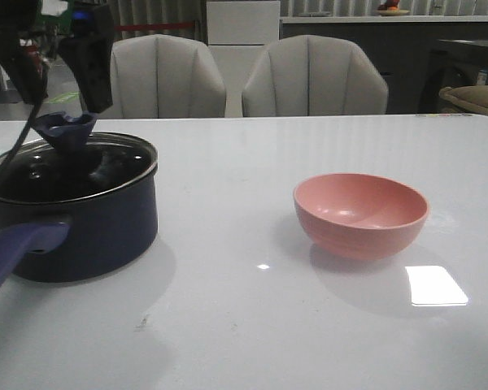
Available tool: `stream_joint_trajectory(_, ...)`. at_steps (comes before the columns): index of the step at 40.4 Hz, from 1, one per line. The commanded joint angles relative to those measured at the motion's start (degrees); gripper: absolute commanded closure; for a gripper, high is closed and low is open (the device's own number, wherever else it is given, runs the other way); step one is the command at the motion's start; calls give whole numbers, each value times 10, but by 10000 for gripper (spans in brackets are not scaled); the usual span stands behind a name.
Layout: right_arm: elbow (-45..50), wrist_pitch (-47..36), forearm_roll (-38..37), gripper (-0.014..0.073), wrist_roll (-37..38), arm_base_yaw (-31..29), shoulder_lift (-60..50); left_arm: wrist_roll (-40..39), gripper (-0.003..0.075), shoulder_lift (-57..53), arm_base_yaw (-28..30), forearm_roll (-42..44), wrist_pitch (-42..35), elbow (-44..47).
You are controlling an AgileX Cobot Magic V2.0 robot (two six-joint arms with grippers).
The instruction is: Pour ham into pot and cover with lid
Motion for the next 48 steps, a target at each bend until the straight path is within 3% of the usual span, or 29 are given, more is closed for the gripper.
stream_joint_trajectory(1,-16,-48,3,433,-2,1,3,2,134,-55,-6,-2,18,-20)
stream_joint_trajectory(19,-16,-48,3,433,-2,1,3,3,138,-240,-6,-1,8,7)
stream_joint_trajectory(29,-16,-48,3,433,-2,1,3,39,138,-406,-6,10,-83,163)
stream_joint_trajectory(48,-16,-48,3,433,-2,1,3,39,138,-775,-6,-19,-354,535)
